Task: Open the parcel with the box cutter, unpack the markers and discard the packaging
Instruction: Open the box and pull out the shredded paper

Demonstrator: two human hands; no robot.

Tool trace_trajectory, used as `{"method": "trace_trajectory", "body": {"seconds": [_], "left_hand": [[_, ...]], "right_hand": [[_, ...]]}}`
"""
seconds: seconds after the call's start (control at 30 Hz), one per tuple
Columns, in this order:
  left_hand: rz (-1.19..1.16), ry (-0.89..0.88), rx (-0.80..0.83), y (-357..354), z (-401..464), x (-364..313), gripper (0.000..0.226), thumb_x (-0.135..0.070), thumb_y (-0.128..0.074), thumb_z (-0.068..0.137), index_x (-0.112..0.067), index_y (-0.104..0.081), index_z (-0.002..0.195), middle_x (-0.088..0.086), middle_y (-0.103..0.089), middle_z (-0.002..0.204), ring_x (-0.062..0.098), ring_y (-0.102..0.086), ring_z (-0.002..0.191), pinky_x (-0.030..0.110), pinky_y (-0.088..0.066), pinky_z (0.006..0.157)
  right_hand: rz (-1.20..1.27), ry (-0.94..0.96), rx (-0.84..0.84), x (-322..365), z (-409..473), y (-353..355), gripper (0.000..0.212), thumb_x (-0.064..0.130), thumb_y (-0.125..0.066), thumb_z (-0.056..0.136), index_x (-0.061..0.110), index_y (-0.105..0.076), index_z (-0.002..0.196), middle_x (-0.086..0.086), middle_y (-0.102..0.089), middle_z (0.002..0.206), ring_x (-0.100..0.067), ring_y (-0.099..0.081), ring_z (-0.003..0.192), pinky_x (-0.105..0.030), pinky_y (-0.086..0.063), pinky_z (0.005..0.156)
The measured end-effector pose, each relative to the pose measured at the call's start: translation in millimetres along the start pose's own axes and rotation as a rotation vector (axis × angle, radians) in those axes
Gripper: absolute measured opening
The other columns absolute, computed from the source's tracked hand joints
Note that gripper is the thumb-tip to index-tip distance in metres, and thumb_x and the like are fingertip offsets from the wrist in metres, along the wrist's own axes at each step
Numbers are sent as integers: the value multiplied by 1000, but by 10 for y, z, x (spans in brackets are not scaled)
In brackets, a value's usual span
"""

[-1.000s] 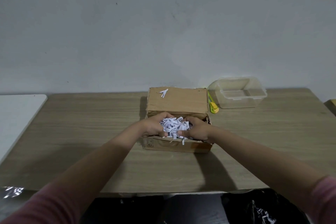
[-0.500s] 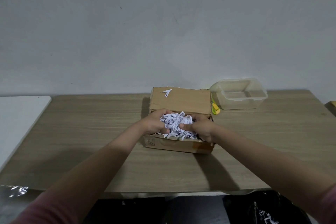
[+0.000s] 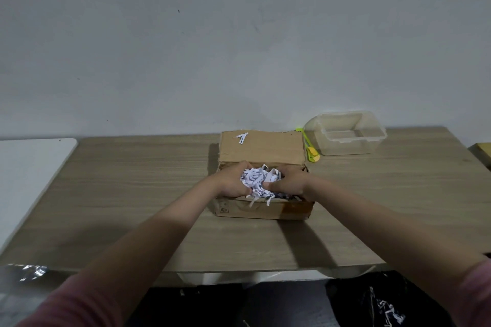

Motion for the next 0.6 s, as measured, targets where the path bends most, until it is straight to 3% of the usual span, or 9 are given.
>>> {"method": "trace_trajectory", "body": {"seconds": [0.1,0.23,0.37,0.43,0.5,0.6], "left_hand": [[150,32,74,3,-5,-35,65,-29,-59,90,-22,-26,145,5,-39,147,24,-41,131,27,-35,103],[292,70,184,-48,-14,-14,68,-40,-46,95,-23,-10,150,5,-26,156,25,-31,139,31,-29,108],[291,130,262,-119,-20,70,69,-46,-38,97,-23,0,151,5,-22,157,27,-30,140,34,-30,110],[263,132,269,-141,-24,96,69,-46,-38,97,-24,0,151,6,-25,156,27,-33,138,35,-33,109],[200,129,258,-165,-42,118,69,-44,-40,97,-25,0,150,6,-24,156,27,-33,138,33,-33,108],[42,94,229,-201,-98,114,65,-33,-45,98,-24,-7,150,5,-27,155,24,-33,138,31,-30,107]], "right_hand": [[-94,-3,-15,7,-29,19,63,49,-68,78,17,-51,130,-7,-59,127,-30,-56,117,-40,-46,99],[-134,8,34,27,-81,-34,63,51,-64,81,17,-48,131,-7,-59,127,-28,-56,114,-43,-46,100],[-163,9,97,23,-84,-104,54,51,-58,86,19,-49,128,-8,-62,123,-28,-58,113,-49,-45,102],[-141,26,135,30,-77,-142,51,51,-57,87,18,-50,126,-3,-65,109,-20,-59,95,-38,-50,88],[-118,38,151,25,-81,-168,41,51,-56,87,18,-55,113,-2,-61,84,-18,-49,73,-30,-42,67],[-22,31,123,-49,-48,-168,39,54,-60,82,24,-56,105,-13,-66,93,-20,-49,76,-32,-41,67]]}}
Point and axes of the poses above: each hand's wrist, its own z-axis towards the middle knuckle, its own y-axis out of the back of the hand, x = y × z, the point moved 8 cm from there along z, towards the middle knuckle
